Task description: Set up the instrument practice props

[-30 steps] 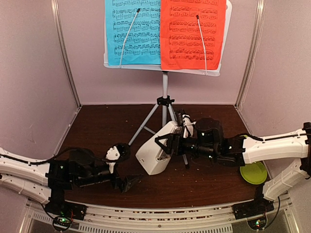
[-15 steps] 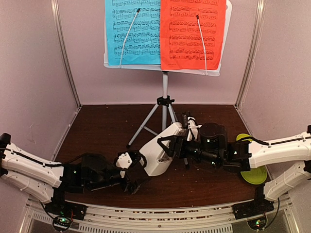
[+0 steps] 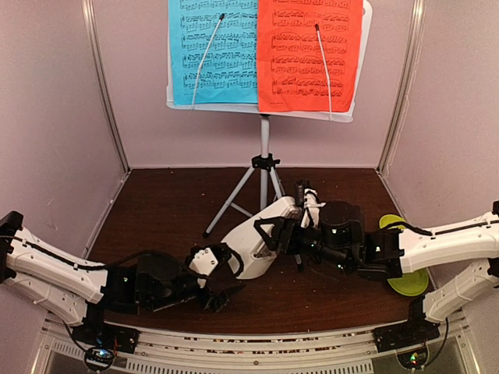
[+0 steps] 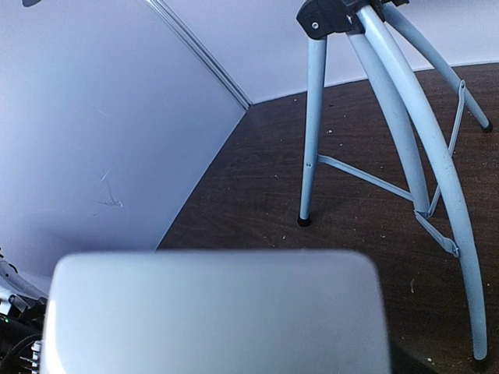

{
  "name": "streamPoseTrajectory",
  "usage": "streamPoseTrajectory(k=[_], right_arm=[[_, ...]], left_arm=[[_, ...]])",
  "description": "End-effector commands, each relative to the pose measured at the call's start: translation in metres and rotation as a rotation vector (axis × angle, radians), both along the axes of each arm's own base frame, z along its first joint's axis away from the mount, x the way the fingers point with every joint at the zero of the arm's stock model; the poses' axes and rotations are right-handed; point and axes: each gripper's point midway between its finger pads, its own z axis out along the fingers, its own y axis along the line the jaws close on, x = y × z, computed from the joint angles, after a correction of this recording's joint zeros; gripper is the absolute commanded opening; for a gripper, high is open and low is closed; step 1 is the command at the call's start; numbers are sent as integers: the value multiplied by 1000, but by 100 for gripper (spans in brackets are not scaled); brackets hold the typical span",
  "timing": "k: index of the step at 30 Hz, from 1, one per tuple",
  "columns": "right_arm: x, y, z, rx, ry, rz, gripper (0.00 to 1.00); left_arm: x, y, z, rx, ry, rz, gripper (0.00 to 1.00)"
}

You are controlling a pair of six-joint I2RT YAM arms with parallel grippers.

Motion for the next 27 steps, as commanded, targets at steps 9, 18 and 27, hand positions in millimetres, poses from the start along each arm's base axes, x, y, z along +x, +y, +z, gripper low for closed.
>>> streamPoseTrajectory(k=[9,18,27], right_arm=[[-4,0,51,165,-48,-20,0],[-6,6,55,176,-48,-13,0],[-5,5,57,179,-56,-21,0]], left_arm=[[13,2,23,-45,-39,91,94],[9,-14,22,-25,-49,47,83],[9,-12,20,-15,-52,55,71]])
